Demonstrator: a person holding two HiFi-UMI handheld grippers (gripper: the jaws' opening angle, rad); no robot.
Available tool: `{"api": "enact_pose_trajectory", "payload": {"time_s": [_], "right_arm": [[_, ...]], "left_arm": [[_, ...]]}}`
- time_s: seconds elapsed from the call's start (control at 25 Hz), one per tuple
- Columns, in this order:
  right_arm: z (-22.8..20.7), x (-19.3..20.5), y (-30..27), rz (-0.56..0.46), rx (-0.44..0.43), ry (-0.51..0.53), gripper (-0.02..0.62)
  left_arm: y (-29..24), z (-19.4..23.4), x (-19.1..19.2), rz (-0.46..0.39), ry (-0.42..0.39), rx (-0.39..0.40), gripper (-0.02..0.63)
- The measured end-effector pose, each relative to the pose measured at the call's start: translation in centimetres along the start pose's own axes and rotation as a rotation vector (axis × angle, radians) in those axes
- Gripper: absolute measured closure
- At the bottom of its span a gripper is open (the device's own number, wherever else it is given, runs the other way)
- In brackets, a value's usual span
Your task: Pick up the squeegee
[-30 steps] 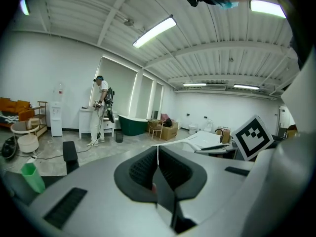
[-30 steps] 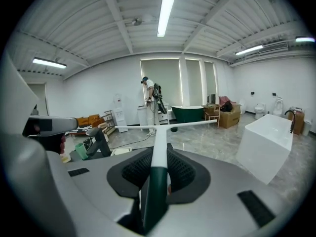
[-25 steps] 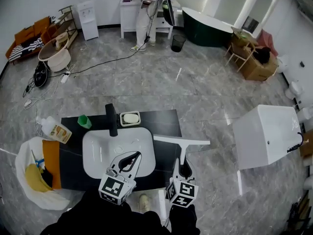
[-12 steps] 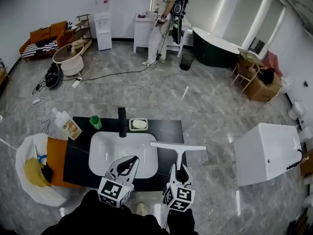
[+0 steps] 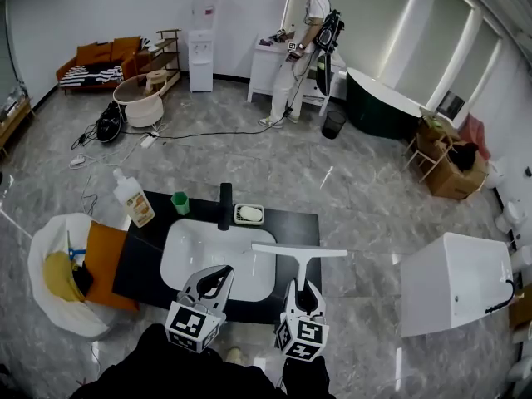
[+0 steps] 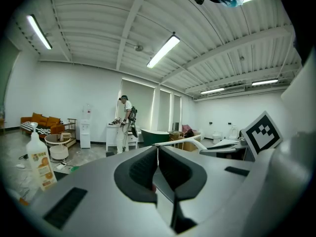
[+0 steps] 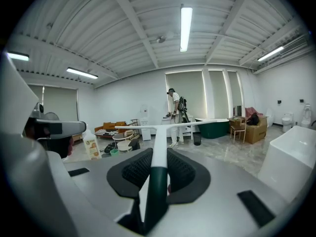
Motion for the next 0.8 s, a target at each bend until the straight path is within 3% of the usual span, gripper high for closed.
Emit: {"api": "enact_pose_trajectory", "payload": {"time_s": [0.8], "right_arm": [[6.2, 0.0, 4.2, -0.048, -0.167, 0.076, 0.489]], "left_arm": [[9.3, -0.2, 0.3, -0.08, 0.01, -0.163, 0.578]]}}
Point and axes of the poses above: the fingertips, and each gripper's own axes: y backward along the fingers, z to its left, x out of its underside, the point moved 1 cm from there along y, backward along the fingers, and after that the axes turned 5 degrees about y, right-handed, at the moved point
